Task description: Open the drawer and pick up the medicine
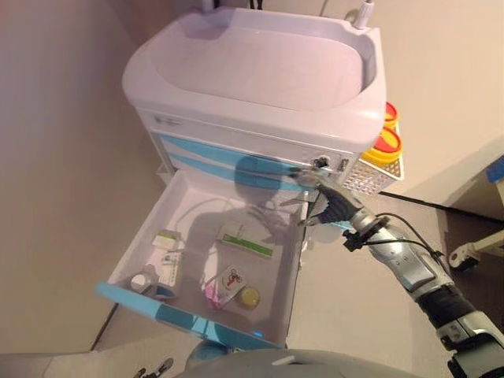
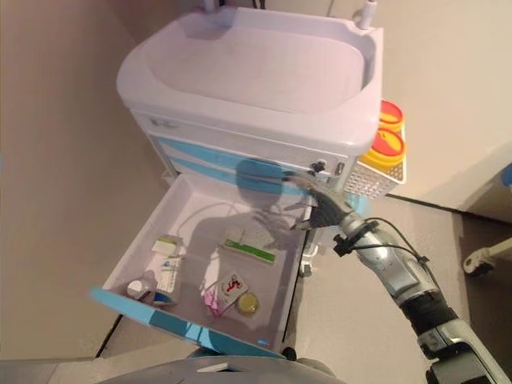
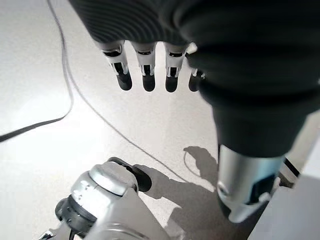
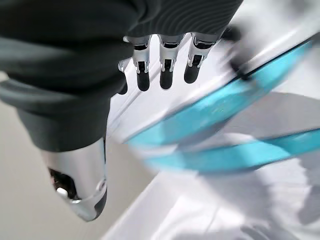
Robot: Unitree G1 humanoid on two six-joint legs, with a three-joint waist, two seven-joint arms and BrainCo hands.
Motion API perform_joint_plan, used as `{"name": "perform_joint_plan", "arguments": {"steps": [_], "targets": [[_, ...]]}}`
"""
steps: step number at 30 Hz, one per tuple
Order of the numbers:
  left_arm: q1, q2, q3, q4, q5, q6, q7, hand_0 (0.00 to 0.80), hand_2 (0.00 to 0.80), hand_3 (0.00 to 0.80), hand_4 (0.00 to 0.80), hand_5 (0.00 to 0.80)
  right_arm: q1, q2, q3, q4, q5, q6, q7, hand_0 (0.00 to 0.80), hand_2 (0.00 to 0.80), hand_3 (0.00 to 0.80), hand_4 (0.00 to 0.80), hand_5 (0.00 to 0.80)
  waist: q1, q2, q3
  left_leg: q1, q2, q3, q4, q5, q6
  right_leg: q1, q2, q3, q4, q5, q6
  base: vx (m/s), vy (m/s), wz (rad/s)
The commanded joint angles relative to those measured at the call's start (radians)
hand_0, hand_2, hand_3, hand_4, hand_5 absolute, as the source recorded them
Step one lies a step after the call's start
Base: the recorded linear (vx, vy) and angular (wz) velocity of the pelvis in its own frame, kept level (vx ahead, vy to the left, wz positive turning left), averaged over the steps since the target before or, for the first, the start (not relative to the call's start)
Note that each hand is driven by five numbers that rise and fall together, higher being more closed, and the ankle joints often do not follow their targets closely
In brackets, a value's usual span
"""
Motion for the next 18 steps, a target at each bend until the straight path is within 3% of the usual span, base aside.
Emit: {"name": "perform_joint_plan", "arguments": {"steps": [1, 5, 10, 18], "targets": [[-0.050, 0.028, -0.055, 0.035, 0.036, -0.012, -0.022, 0.000, 0.000, 0.000, 0.000, 0.000, -0.087, 0.017, 0.094, -0.029, -0.063, -0.056, 0.000, 0.000, 0.000, 0.000, 0.000, 0.000, 0.054, -0.036, -0.015, -0.004, -0.042, -0.004, 0.011, -0.067, 0.019, -0.044, -0.051, -0.007, 0.043, 0.043, 0.063, -0.015, -0.032, 0.26], [-0.070, 0.036, -0.077, 0.023, 0.050, -0.003, -0.037, 0.000, 0.000, 0.000, 0.000, 0.000, -0.136, 0.043, 0.194, 0.061, -0.157, -0.059, -0.021, 0.000, 0.000, 0.000, 0.000, 0.000, 0.079, -0.037, -0.015, -0.011, -0.045, -0.025, 0.007, -0.062, 0.017, -0.040, -0.054, -0.030, 0.041, 0.042, 0.064, -0.006, -0.029, 0.19], [-0.078, 0.062, -0.081, 0.015, 0.082, 0.015, -0.070, 0.000, 0.000, 0.000, 0.000, 0.000, -0.163, 0.041, 0.289, 0.157, -0.277, -0.122, -0.047, 0.000, 0.000, 0.000, 0.000, 0.000, 0.100, -0.038, -0.020, -0.017, -0.048, -0.044, 0.002, -0.059, 0.014, -0.038, -0.056, -0.049, 0.038, 0.041, 0.068, 0.008, -0.018, 0.16], [-0.105, 0.093, -0.086, 0.022, 0.124, 0.028, -0.084, 0.000, 0.000, 0.000, 0.000, 0.000, -0.200, 0.048, 0.426, 0.314, -0.420, -0.169, -0.080, 0.000, 0.000, 0.000, 0.000, 0.000, 0.126, -0.047, -0.020, -0.024, -0.052, -0.060, 0.005, -0.060, 0.018, -0.040, -0.055, -0.055, 0.041, 0.037, 0.069, 0.000, -0.019, 0.03]]}}
